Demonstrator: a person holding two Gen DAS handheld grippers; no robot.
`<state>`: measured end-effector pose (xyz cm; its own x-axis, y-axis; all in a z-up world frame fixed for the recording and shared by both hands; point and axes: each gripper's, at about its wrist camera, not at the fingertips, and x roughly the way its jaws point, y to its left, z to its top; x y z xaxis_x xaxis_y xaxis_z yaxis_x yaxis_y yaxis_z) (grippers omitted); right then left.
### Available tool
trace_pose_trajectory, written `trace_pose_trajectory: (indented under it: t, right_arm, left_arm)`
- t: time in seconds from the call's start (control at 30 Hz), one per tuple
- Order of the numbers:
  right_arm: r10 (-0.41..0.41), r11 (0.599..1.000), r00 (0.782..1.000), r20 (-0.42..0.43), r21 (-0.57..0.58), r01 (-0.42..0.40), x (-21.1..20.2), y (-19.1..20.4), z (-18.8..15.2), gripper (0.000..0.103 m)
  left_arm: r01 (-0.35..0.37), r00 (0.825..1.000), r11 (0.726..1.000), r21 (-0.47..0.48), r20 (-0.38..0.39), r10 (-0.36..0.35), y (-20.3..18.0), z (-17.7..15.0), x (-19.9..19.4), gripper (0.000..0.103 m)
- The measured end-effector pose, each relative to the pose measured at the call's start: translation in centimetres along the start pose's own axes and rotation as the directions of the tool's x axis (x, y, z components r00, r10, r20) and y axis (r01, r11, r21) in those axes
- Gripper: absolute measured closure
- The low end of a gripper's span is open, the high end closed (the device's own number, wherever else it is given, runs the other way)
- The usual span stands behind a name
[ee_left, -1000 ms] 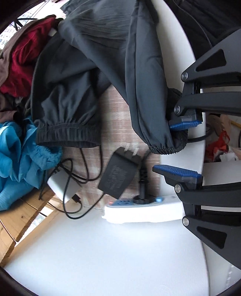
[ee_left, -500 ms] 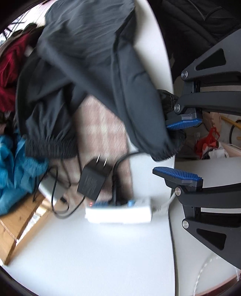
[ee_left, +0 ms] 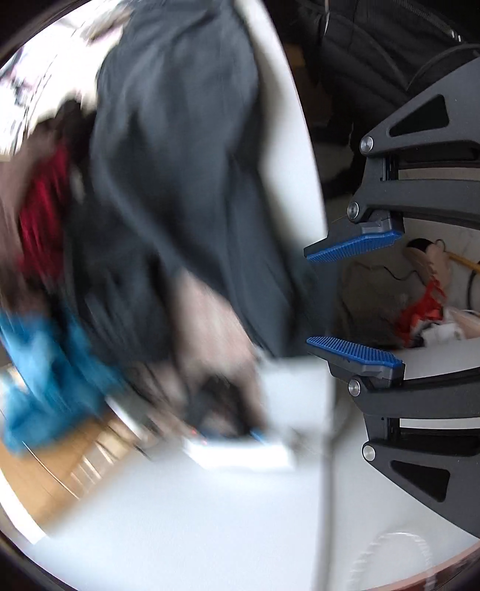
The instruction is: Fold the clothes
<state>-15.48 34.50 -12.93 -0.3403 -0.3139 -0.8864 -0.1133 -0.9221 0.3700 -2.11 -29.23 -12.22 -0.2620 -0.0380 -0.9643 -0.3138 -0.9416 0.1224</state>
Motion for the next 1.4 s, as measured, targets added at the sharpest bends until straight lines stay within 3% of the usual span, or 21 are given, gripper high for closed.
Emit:
trace_pose_trajectory:
  t: [0.07,0.13,0.23,0.33,0.47,0.57,0.63,0.7,0.8,0.83,0.87,0.9,0.93,1.0,1.1,1.17,1.2,1.27,1.33,1.4]
  right_arm:
    - [-0.06,0.996,0.997,0.046,0.064,0.057,-1.6,-2.1,1.1,0.075]
    - [-0.125,0.989,0.988,0.089,0.091,0.117,-3.1,-3.7,2.0,0.075]
    - [-0.245,0.969,0.96,0.135,0.036,0.243,-4.9,-5.7,2.7,0.073]
    - [-0.332,0.943,0.938,0.096,0.004,0.333,-4.9,-8.2,1.3,0.071]
    - [-0.297,0.955,0.954,0.037,0.026,0.296,-3.3,-12.5,-1.5,0.071]
    - [-0.25,0.967,0.968,0.026,0.053,0.249,-2.2,-14.8,-2.4,0.071]
    - [-0.19,0.981,0.981,0.047,0.047,0.188,-2.2,-15.2,-2.4,0.071]
    - [-0.165,0.986,0.985,0.057,0.023,0.164,-2.0,-15.2,-2.4,0.07]
    - [-0.165,0.985,0.984,0.063,-0.033,0.167,-1.6,-14.8,-2.3,0.066]
    - [-0.165,0.984,0.984,0.065,-0.052,0.168,-1.5,-14.6,-2.2,0.066]
    - [-0.164,0.983,0.984,0.067,-0.07,0.169,-1.3,-14.5,-2.2,0.066]
    - [-0.16,0.982,0.985,0.068,-0.086,0.166,-1.2,-14.4,-2.2,0.066]
    - [-0.139,0.986,0.988,0.063,-0.087,0.144,-1.1,-14.7,-2.2,0.066]
    - [-0.093,0.992,0.994,0.05,-0.081,0.097,-0.9,-15.3,-2.4,0.068]
    - [-0.072,0.993,0.997,0.038,-0.095,0.075,-1.2,-15.9,-3.0,0.085]
    - [-0.092,0.991,0.996,0.018,-0.099,0.094,-1.6,-16.4,-3.3,0.097]
    - [-0.14,0.985,0.99,0.006,-0.102,0.14,-2.0,-16.7,-3.5,0.1]
    - [-0.172,0.98,0.985,0.03,-0.099,0.175,-3.6,-17.2,-3.8,0.1]
    - [0.007,0.999,0.997,0.08,-0.045,-0.004,-5.4,-17.3,-3.4,0.1]
    - [0.2,0.98,0.973,0.117,-0.002,-0.201,-6.3,-17.1,-2.8,0.1]
  left_arm:
    - [0.067,0.997,0.993,0.092,0.032,-0.07,-4.1,2.4,-0.4,0.061]
    - [0.156,0.985,0.965,0.211,0.041,-0.168,-9.7,5.2,-0.1,0.061]
    - [0.25,0.959,0.887,0.388,0.03,-0.283,-18.3,9.3,0.2,0.061]
    - [0.313,0.928,0.791,0.526,0.009,-0.374,-26.7,13.6,0.1,0.061]
    - [0.35,0.886,0.672,0.652,0.001,-0.463,-36.2,19.7,-0.7,0.061]
    - [0.345,0.873,0.615,0.709,-0.002,-0.488,-43.3,24.7,-1.2,0.061]
    - [0.33,0.875,0.588,0.739,-0.005,-0.484,-46.8,27.0,-1.2,0.06]
    - [0.298,0.888,0.573,0.763,-0.003,-0.459,-50.6,29.4,-0.9,0.057]
    - [0.252,0.917,0.585,0.771,0.004,-0.399,-54.9,32.1,0.3,0.054]
    - [0.241,0.926,0.597,0.766,0.004,-0.378,-55.9,32.6,1.0,0.058]
    - [0.232,0.934,0.612,0.756,0.003,-0.357,-56.6,33.3,1.7,0.08]
    - [0.242,0.938,0.626,0.741,-0.015,-0.345,-57.0,33.9,2.5,0.093]
    - [0.271,0.937,0.635,0.723,-0.047,-0.346,-57.1,34.4,3.1,0.1]
    - [0.295,0.929,0.63,0.718,-0.061,-0.366,-57.1,34.6,2.9,0.1]
    - [0.276,0.922,0.615,0.739,-0.022,-0.387,-56.9,34.5,0.7,0.101]
    - [0.306,0.901,0.622,0.72,-0.008,-0.434,-56.5,34.9,-1.7,0.101]
    - [0.317,0.888,0.626,0.712,0.009,-0.46,-56.0,35.1,-3.1,0.101]
    - [0.325,0.864,0.612,0.721,0.037,-0.502,-55.4,34.7,-5.6,0.101]
    - [0.305,0.859,0.593,0.745,0.054,-0.509,-55.3,33.7,-7.1,0.101]
    - [0.283,0.866,0.593,0.753,0.065,-0.496,-55.2,33.2,-7.6,0.101]
